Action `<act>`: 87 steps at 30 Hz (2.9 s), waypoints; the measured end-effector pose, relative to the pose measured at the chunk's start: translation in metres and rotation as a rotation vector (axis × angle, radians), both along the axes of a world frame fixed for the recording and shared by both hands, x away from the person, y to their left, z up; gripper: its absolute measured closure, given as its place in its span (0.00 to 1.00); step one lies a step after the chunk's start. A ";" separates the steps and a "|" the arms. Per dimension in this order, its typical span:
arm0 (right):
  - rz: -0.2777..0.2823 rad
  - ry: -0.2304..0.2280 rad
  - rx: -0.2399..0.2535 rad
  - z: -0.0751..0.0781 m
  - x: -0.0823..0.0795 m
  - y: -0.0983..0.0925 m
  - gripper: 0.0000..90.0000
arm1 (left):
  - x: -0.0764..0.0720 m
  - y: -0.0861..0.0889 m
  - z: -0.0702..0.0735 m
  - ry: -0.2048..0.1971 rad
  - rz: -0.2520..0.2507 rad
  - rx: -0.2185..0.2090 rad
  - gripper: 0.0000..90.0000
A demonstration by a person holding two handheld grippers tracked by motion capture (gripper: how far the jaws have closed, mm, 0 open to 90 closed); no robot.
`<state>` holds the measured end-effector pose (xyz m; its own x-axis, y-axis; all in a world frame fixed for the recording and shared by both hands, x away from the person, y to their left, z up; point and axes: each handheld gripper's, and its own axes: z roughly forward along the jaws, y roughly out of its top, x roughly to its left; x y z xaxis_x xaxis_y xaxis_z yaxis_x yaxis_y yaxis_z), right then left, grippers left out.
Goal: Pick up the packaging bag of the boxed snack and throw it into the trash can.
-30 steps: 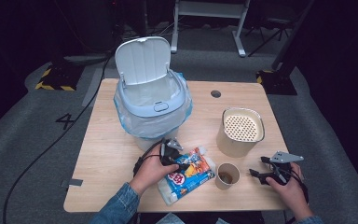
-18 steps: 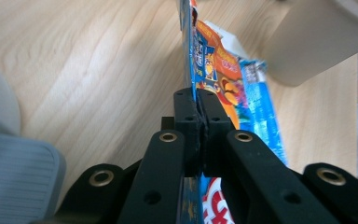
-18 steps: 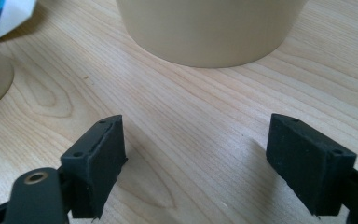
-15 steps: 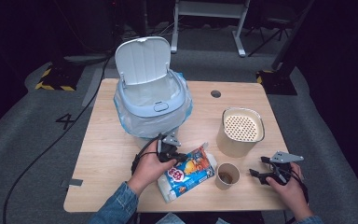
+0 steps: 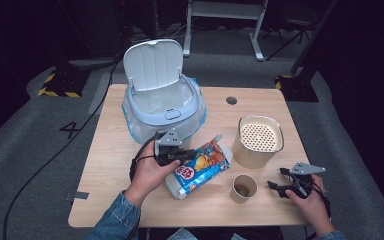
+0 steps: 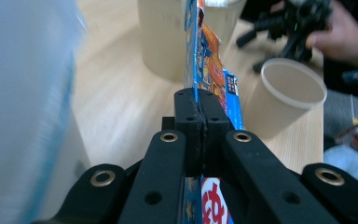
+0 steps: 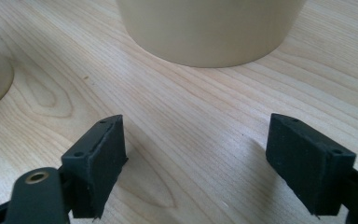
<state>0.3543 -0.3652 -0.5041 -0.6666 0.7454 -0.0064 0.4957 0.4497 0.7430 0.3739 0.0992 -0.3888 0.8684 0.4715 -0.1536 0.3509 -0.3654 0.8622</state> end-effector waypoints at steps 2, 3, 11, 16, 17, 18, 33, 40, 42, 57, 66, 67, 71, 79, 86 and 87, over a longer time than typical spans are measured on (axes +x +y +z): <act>0.000 0.000 0.000 0.000 0.000 0.000 0.22 | 0.000 0.003 0.008 -0.026 0.016 -0.024 0.99; 0.001 0.001 0.001 0.000 0.000 0.000 0.22 | 0.001 0.005 0.011 -0.039 0.018 -0.027 0.99; 0.000 0.000 0.000 0.000 0.000 0.000 0.22 | 0.003 0.012 0.032 -0.092 0.044 -0.067 0.99; 0.000 0.000 0.000 0.000 0.000 0.000 0.22 | 0.005 0.016 0.047 -0.125 0.064 -0.101 0.99; 0.000 0.000 0.000 0.000 0.000 0.000 0.22 | 0.006 0.017 0.050 -0.131 0.069 -0.108 0.99; 0.000 0.000 0.000 0.000 0.000 0.000 0.22 | 0.006 0.017 0.052 -0.135 0.071 -0.111 0.99; -0.020 -0.001 0.001 0.000 -0.002 0.001 0.23 | 0.003 0.027 0.096 -0.234 0.146 -0.191 0.99; -0.019 -0.001 0.000 0.000 -0.002 0.001 0.23 | 0.004 0.031 0.117 -0.286 0.169 -0.210 0.99; -0.019 0.000 0.001 0.000 -0.002 0.001 0.23 | 0.006 0.032 0.122 -0.296 0.172 -0.211 0.99; -0.019 0.000 0.001 0.000 -0.002 0.001 0.23 | 0.021 0.041 0.165 -0.330 0.206 -0.235 0.99; -0.019 0.000 0.002 0.000 -0.002 0.001 0.23 | 0.030 0.045 0.186 -0.336 0.217 -0.266 0.99; -0.019 0.000 0.002 0.000 -0.002 0.001 0.23 | 0.031 0.045 0.188 -0.339 0.221 -0.271 0.99; -0.019 0.000 0.002 0.000 -0.002 0.001 0.23 | 0.036 0.047 0.198 -0.355 0.236 -0.278 0.99; -0.020 0.000 0.001 0.000 -0.002 0.001 0.23 | 0.048 0.050 0.204 -0.406 0.310 -0.319 0.99; -0.020 0.000 0.001 0.000 -0.002 0.001 0.23 | 0.062 0.048 0.199 -0.417 0.358 -0.288 0.99; -0.020 0.000 0.001 0.000 -0.002 0.001 0.23 | 0.064 0.048 0.198 -0.418 0.365 -0.285 0.99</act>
<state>0.3522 -0.3642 -0.5041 -0.6519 0.7583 -0.0058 0.5043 0.4392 0.7435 0.4382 0.1468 -0.1904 0.6732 0.7394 0.0006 0.0217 -0.0205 0.9996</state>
